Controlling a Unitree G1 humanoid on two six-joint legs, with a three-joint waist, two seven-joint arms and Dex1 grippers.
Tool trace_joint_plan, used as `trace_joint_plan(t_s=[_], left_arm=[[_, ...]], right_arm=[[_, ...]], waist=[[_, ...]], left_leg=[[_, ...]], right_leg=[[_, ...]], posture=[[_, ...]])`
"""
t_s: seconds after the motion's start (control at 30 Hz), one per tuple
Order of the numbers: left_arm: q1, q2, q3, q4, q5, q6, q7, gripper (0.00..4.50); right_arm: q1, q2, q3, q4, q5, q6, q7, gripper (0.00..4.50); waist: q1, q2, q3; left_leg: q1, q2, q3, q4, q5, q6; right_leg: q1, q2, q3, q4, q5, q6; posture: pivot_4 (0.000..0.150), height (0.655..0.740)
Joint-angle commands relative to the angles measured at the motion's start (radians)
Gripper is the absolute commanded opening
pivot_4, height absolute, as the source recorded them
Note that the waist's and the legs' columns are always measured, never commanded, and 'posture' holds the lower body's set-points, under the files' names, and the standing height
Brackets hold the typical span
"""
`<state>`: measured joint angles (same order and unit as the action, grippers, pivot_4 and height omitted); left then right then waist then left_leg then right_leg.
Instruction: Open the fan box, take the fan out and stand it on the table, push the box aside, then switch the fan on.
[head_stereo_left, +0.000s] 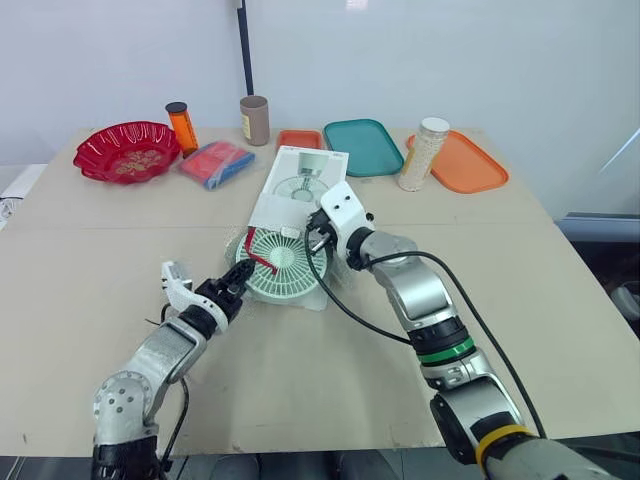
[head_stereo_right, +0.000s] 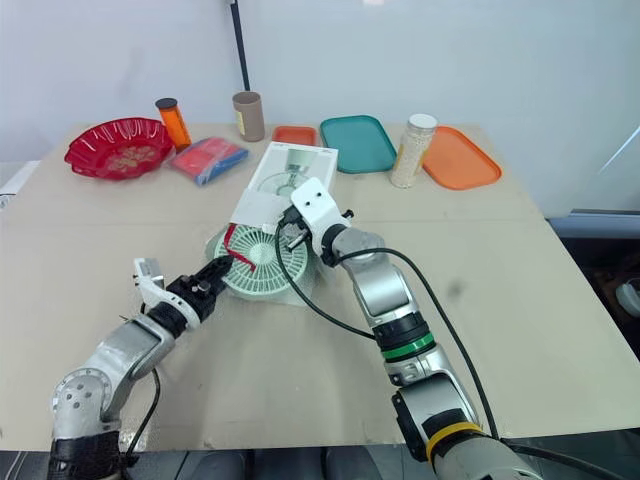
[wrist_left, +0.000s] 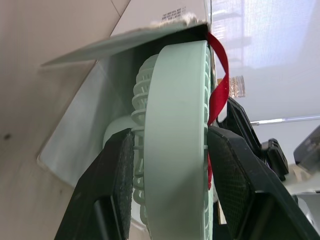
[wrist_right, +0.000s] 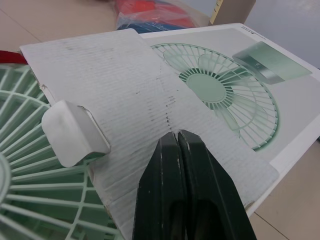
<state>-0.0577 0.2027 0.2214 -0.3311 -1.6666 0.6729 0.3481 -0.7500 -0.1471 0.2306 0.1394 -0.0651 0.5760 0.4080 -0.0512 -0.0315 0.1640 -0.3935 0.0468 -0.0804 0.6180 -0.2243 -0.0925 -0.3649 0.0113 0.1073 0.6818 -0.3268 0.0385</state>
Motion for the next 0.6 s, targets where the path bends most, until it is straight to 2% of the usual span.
trace_joint_plan(t_s=[0.03,0.6], left_arm=[[0.076,0.022,0.010,-0.082,-0.052,0.002,0.045,1.75],[0.330,0.126,0.015,-0.269,-0.202,-0.079,0.104,1.75]], right_arm=[[0.026,0.006,0.006,0.066,-0.004,0.063,-0.009,0.00],[0.016,0.018,0.016,0.072,-0.011,0.082,-0.023,0.00]], waist=[[-0.001,0.000,0.000],[-0.001,0.000,0.000]], left_leg=[[0.000,0.000,0.000,0.000,0.000,0.000],[0.000,0.000,0.000,-0.001,0.000,0.000]], right_leg=[[0.000,0.000,0.000,0.000,0.000,0.000],[-0.001,0.000,0.001,-0.001,-0.003,0.003]], posture=[[0.150,0.7400],[0.150,0.7400]])
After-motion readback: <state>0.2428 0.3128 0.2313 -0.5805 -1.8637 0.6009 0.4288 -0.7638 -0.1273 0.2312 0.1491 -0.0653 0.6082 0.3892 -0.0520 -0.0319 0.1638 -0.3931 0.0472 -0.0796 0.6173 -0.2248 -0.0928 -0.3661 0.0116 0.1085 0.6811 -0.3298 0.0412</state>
